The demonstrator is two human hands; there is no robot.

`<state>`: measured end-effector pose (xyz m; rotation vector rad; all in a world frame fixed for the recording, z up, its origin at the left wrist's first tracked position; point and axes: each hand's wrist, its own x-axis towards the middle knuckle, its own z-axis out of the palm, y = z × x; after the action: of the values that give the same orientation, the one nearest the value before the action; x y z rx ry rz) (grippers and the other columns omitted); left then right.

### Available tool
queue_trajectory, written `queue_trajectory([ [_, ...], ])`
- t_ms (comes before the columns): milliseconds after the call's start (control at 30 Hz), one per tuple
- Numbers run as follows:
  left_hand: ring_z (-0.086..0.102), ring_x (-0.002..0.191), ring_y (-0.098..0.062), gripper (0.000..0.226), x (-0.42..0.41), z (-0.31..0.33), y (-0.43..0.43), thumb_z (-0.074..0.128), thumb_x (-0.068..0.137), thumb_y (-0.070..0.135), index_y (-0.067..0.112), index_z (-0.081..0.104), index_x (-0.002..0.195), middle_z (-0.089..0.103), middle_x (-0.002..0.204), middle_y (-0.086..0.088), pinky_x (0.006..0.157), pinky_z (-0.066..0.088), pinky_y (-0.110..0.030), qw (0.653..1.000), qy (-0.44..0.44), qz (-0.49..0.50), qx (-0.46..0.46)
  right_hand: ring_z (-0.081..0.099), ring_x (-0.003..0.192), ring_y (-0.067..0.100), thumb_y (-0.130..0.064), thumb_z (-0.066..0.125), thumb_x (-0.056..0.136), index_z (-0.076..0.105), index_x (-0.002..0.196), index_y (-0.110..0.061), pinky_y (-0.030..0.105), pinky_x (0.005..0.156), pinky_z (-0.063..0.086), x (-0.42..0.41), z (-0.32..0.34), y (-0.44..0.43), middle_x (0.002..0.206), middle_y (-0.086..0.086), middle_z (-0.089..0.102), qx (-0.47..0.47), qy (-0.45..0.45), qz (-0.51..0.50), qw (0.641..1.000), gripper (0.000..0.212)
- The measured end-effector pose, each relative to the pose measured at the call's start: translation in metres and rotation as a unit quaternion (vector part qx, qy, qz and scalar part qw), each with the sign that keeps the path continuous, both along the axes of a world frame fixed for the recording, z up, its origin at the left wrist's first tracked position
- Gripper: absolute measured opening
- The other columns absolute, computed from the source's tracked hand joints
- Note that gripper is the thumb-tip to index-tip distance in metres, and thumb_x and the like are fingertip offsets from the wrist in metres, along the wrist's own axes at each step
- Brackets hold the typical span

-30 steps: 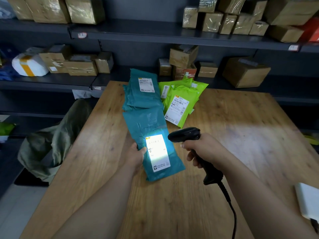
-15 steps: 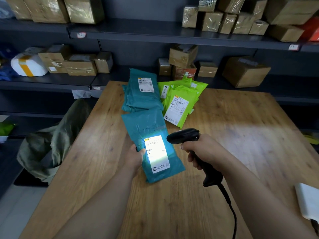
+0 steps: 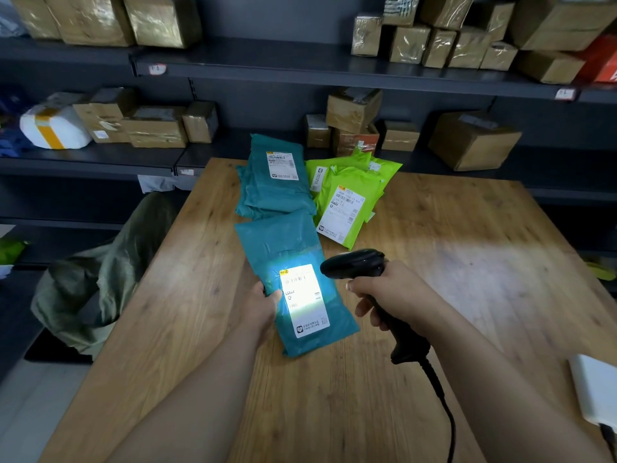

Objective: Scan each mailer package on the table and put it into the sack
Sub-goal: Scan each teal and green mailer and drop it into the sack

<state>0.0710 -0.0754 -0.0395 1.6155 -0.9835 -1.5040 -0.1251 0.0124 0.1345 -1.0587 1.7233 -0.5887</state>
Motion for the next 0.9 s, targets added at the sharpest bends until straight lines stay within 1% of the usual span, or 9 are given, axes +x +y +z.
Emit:
queue_trajectory([
  [167, 0.068, 0.097, -0.023, 0.023, 0.001, -0.002, 0.002, 0.054, 0.091, 0.009, 0.013, 0.061, 0.113, 0.070, 0.109, -0.003, 0.089, 0.055, -0.049, 1.000, -0.016, -0.005, -0.003, 0.059, 0.053, 0.018, -0.022, 0.065, 0.086, 0.064, 0.106, -0.009, 0.029, 0.052, 0.050, 0.003, -0.006, 0.003, 0.072, 0.012, 0.070, 0.006, 0.009, -0.007, 1.000, 0.024],
  [333, 0.067, 0.100, -0.024, 0.024, 0.001, 0.003, 0.006, 0.056, 0.094, 0.010, 0.013, 0.059, 0.118, 0.068, 0.114, -0.003, 0.092, 0.053, -0.049, 1.000, 0.014, 0.011, 0.008, 0.057, 0.052, 0.017, -0.020, 0.065, 0.085, 0.065, 0.103, -0.008, 0.029, 0.052, 0.049, 0.006, -0.009, 0.004, 0.070, 0.011, 0.068, 0.013, 0.009, -0.012, 1.000, 0.022],
  [500, 0.066, 0.094, -0.020, 0.021, 0.002, 0.013, 0.012, 0.053, 0.095, 0.005, 0.012, 0.058, 0.115, 0.068, 0.107, -0.003, 0.082, 0.055, -0.039, 0.996, 0.074, 0.038, 0.011, 0.057, 0.050, 0.018, -0.019, 0.063, 0.086, 0.065, 0.104, -0.009, 0.029, 0.050, 0.047, 0.011, -0.013, 0.001, 0.069, 0.011, 0.070, -0.010, -0.008, -0.009, 1.000, 0.020],
  [600, 0.068, 0.097, -0.024, 0.017, 0.012, 0.023, 0.013, 0.054, 0.095, 0.006, 0.017, 0.061, 0.105, 0.070, 0.109, -0.005, 0.089, 0.055, -0.045, 0.997, 0.070, 0.040, 0.003, 0.060, 0.053, 0.022, -0.020, 0.065, 0.088, 0.066, 0.103, -0.011, 0.031, 0.051, 0.046, 0.016, -0.015, -0.005, 0.076, 0.011, 0.071, -0.061, -0.072, -0.021, 0.995, 0.017],
  [667, 0.069, 0.098, -0.026, 0.018, 0.024, 0.033, 0.013, 0.052, 0.096, 0.007, 0.016, 0.063, 0.107, 0.071, 0.109, -0.007, 0.091, 0.054, -0.047, 0.996, 0.078, 0.050, -0.004, 0.064, 0.059, 0.025, -0.020, 0.067, 0.089, 0.066, 0.102, -0.006, 0.031, 0.051, 0.046, 0.023, -0.015, -0.012, 0.081, 0.011, 0.068, -0.079, -0.148, -0.046, 0.985, 0.018],
  [733, 0.068, 0.097, -0.027, 0.020, 0.040, 0.048, 0.012, 0.049, 0.097, 0.003, 0.012, 0.063, 0.108, 0.072, 0.107, -0.010, 0.089, 0.054, -0.044, 0.992, 0.099, 0.074, -0.022, 0.067, 0.069, 0.027, -0.018, 0.065, 0.092, 0.065, 0.100, -0.007, 0.030, 0.054, 0.049, 0.039, -0.016, -0.021, 0.084, 0.009, 0.064, -0.067, -0.242, -0.063, 0.966, 0.014],
  [833, 0.069, 0.091, -0.025, 0.021, 0.077, 0.075, 0.011, 0.046, 0.098, 0.002, 0.011, 0.064, 0.105, 0.073, 0.100, -0.008, 0.081, 0.055, -0.039, 0.984, 0.124, 0.118, -0.043, 0.065, 0.083, 0.024, -0.019, 0.062, 0.093, 0.067, 0.093, -0.011, 0.035, 0.076, 0.054, 0.075, -0.022, -0.040, 0.084, 0.004, 0.064, -0.027, -0.337, -0.071, 0.939, 0.009],
  [867, 0.069, 0.092, -0.024, 0.022, 0.093, 0.083, 0.010, 0.046, 0.098, 0.002, 0.011, 0.064, 0.106, 0.073, 0.100, -0.007, 0.080, 0.055, -0.038, 0.982, 0.130, 0.129, -0.050, 0.065, 0.082, 0.020, -0.020, 0.063, 0.092, 0.067, 0.091, -0.011, 0.032, 0.075, 0.055, 0.090, -0.025, -0.046, 0.084, 0.003, 0.065, -0.019, -0.345, -0.064, 0.936, 0.010],
  [900, 0.069, 0.093, -0.023, 0.023, 0.111, 0.089, 0.010, 0.045, 0.098, 0.002, 0.012, 0.064, 0.108, 0.073, 0.101, -0.006, 0.080, 0.055, -0.037, 0.980, 0.133, 0.136, -0.059, 0.067, 0.076, 0.017, -0.020, 0.064, 0.091, 0.067, 0.090, -0.010, 0.029, 0.067, 0.056, 0.106, -0.027, -0.051, 0.083, 0.003, 0.066, -0.014, -0.350, -0.052, 0.935, 0.010],
])
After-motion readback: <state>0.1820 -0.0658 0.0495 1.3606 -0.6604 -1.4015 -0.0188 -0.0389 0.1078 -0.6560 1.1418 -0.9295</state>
